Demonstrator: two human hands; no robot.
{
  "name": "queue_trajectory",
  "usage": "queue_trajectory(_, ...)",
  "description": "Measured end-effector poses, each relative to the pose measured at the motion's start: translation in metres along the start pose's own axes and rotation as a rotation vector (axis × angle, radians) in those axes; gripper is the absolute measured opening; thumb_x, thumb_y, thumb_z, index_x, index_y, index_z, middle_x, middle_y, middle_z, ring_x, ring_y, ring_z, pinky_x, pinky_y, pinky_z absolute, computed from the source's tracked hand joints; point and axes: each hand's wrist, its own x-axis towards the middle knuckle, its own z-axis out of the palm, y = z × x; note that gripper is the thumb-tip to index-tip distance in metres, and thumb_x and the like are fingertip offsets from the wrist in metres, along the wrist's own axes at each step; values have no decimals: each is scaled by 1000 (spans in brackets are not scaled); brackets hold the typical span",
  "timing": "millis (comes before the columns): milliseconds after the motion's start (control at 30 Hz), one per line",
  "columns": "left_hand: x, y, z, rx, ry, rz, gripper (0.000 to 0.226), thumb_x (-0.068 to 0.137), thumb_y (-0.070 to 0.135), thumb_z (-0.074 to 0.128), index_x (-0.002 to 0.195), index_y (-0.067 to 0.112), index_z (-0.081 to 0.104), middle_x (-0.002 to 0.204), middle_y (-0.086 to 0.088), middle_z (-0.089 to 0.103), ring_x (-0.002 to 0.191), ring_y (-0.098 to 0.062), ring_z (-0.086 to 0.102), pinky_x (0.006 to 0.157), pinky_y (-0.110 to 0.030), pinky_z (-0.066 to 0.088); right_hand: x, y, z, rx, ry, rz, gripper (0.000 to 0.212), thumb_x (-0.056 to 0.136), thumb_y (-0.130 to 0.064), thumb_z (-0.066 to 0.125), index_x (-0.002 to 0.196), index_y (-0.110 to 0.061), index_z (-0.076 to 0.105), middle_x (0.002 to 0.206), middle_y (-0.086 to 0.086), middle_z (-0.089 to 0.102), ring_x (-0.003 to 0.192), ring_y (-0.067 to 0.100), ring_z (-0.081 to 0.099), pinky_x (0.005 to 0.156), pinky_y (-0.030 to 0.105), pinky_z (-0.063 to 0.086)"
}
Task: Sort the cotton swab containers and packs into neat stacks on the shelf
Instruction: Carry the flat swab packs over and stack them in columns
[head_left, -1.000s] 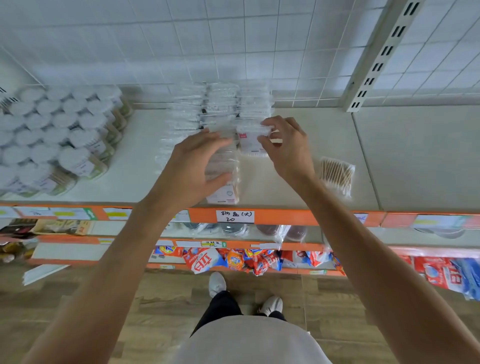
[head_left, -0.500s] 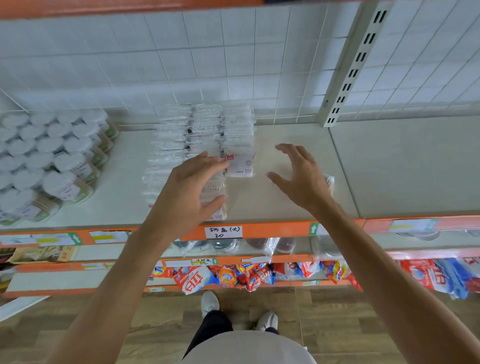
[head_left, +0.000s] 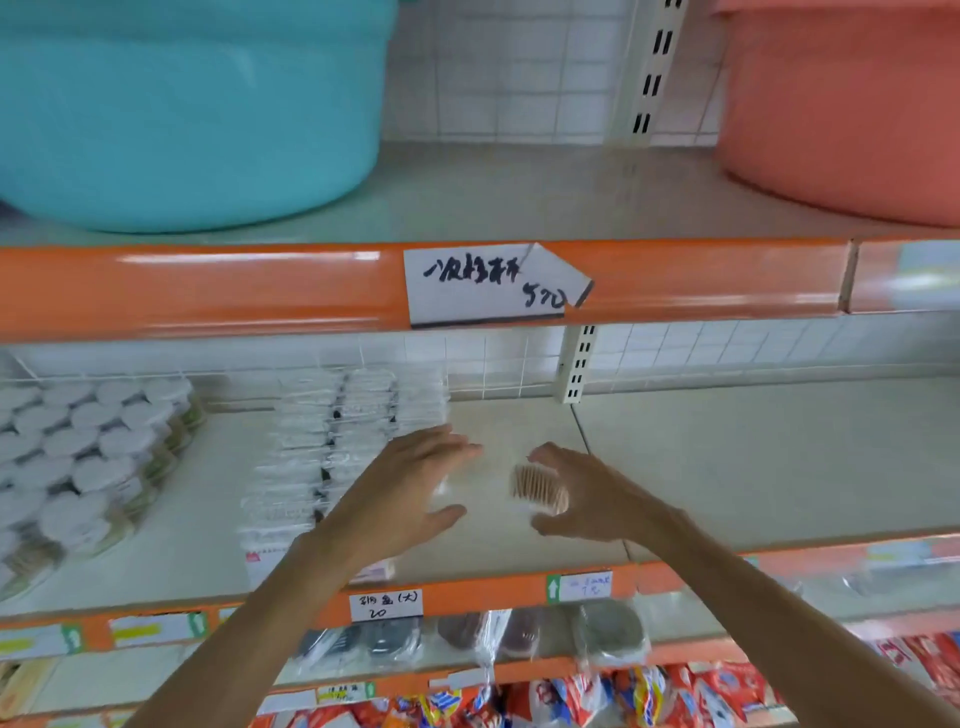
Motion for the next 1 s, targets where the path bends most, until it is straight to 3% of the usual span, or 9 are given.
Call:
queue_trajectory(100, 5, 13, -24, 7, 17, 81, 67, 93, 43, 66, 151, 40, 34, 152, 26, 31, 136, 15, 13, 105, 0, -1, -21, -33, -42, 156, 33, -91, 67, 78, -55, 73, 135, -35, 44, 139, -10, 56, 123, 8, 55, 99, 36, 52)
queue_trajectory(167, 5, 26, -44, -12, 90, 149, 62, 91, 42, 68, 147, 43, 40, 144, 31, 36, 129, 20, 23, 104, 3, 12, -38, -56, -68, 203, 49, -171, 59, 80, -53, 73, 132, -37, 50, 131, -17, 60, 122, -1, 54, 99, 30, 52)
queue_trajectory(267, 1, 45, -73, -40, 186, 239, 42, 88, 41, 62, 130, 39, 57, 123, 25, 59, 111, 9, 52, 90, -9, 42, -64, -91, -93, 304, 83, -260, 40, 86, -38, 72, 123, -28, 59, 115, -12, 67, 115, 4, 61, 94, 30, 55)
queue_trajectory(333, -8, 58, -90, -29, 228, 259, 36, 87, 43, 58, 122, 37, 62, 114, 21, 65, 101, 4, 58, 82, -10, 45, -80, -110, -101, 313, 127, -280, 32, 90, -35, 70, 119, -26, 63, 110, -10, 69, 111, 6, 64, 90, 30, 56)
queue_trajectory(433, -28, 70, -112, -95, 272, 202, 28, 90, 43, 61, 117, 33, 65, 107, 16, 70, 94, -1, 63, 81, -8, 47, -102, -135, -103, 280, 262, -288, 32, 91, -41, 68, 121, -30, 64, 110, -18, 69, 109, -1, 63, 83, 17, 52)
queue_trajectory(633, -67, 79, -126, -438, 285, -22, 20, 94, 29, 69, 110, 17, 66, 73, 11, 65, 65, 2, 61, 64, -16, 46, -119, -180, -84, 291, 534, -195, 21, 91, -29, 73, 103, -42, 62, 100, -19, 71, 76, -5, 65, 65, 13, 48)
queue_trajectory(733, -86, 76, -126, -541, 269, -79, 35, 89, 28, 75, 121, 26, 60, 92, 11, 72, 79, -3, 69, 75, -26, 57, -120, -191, -72, 357, 522, -177, 12, 93, -26, 71, 104, -30, 67, 100, -12, 72, 77, 1, 70, 69, 25, 58)
queue_trajectory(867, -113, 79, -133, -507, 244, -101, 71, 81, 32, 82, 138, 42, 40, 118, 18, 63, 94, -2, 68, 79, -17, 56, -127, -202, -70, 544, 506, -162, 9, 94, -14, 69, 103, -14, 70, 105, 0, 72, 83, 7, 73, 66, 23, 58)
queue_trajectory(1000, -131, 73, -141, -393, 244, -95, 79, 81, 40, 81, 145, 42, 36, 125, 18, 60, 101, -3, 64, 85, -15, 54, -126, -212, -68, 638, 486, -146, 7, 94, -13, 68, 95, -19, 72, 101, -12, 73, 89, 13, 73, 68, 29, 61)
